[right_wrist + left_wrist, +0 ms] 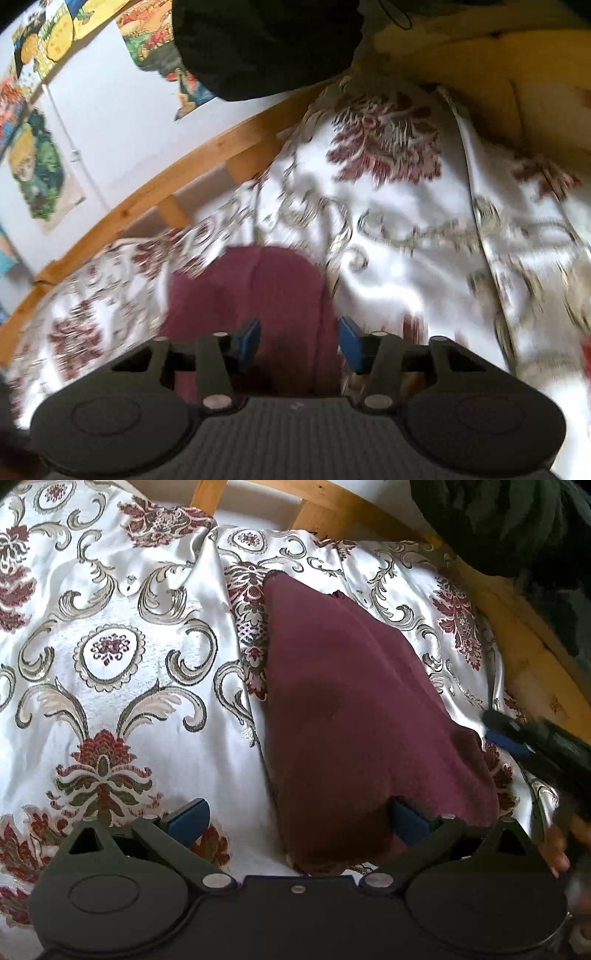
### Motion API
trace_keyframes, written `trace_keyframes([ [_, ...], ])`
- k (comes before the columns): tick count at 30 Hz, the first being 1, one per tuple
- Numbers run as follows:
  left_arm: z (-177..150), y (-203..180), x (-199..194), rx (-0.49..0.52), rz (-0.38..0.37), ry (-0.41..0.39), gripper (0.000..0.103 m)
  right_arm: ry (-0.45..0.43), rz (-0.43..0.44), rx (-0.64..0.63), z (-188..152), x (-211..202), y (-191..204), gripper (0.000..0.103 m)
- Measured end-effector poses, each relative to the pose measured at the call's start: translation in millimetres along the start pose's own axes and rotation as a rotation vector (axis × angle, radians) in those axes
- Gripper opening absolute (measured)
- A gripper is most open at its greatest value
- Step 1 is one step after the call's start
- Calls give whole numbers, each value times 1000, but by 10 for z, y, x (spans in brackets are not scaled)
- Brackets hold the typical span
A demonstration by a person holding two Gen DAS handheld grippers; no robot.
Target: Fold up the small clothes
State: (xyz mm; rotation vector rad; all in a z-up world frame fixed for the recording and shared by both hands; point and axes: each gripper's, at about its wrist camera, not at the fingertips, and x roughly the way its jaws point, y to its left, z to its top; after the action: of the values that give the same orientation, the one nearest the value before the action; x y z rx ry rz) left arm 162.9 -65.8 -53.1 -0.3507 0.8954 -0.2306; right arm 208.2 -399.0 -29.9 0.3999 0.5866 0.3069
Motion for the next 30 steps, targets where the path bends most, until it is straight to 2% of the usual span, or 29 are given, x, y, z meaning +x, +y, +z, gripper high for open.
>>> trace_keyframes([
  [3, 0, 7, 17, -3, -6, 6, 102, -22, 10, 0, 38, 284, -36, 42],
  [8, -5, 38, 23, -28, -28, 15, 102, 27, 19, -69, 27, 700, -20, 42],
  [10, -8, 56, 31, -41, -37, 21, 102, 28, 31, -62, 4, 767, -27, 31],
  [11, -7, 59, 34, -45, -39, 22, 102, 20, 41, -61, 1, 779, -29, 17],
  [12, -4, 59, 37, -47, -40, 23, 102, -9, 48, -77, 5, 775, -10, 8],
  [16, 0, 35, 34, -40, -39, 13, 102, -149, 40, -218, 67, 636, 195, 7],
  [18, 1, 31, 37, -39, -42, 9, 102, -193, 2, -252, 113, 576, 224, 7],
  [20, 4, 26, 50, -43, -46, 13, 102, -160, -22, -224, 149, 619, 154, 7],
  [22, 8, 18, 65, -39, -42, 19, 102, -82, -30, -185, 117, 731, 49, 7],
  [24, 2, 11, 65, -32, -38, 19, 102, -24, -26, -153, 75, 815, 0, 14],
  [26, 1, 20, 58, -33, -39, 20, 102, -20, -14, -113, 61, 816, -36, 20],
  [28, -1, 29, 55, -36, -40, 22, 102, -19, 8, -75, 84, 792, -58, 36],
  [29, -2, 34, 54, -38, -42, 23, 102, -18, 18, -60, 93, 770, -81, 49],
  [30, -3, 40, 54, -40, -44, 24, 102, -13, 31, -49, 100, 749, -102, 57],
])
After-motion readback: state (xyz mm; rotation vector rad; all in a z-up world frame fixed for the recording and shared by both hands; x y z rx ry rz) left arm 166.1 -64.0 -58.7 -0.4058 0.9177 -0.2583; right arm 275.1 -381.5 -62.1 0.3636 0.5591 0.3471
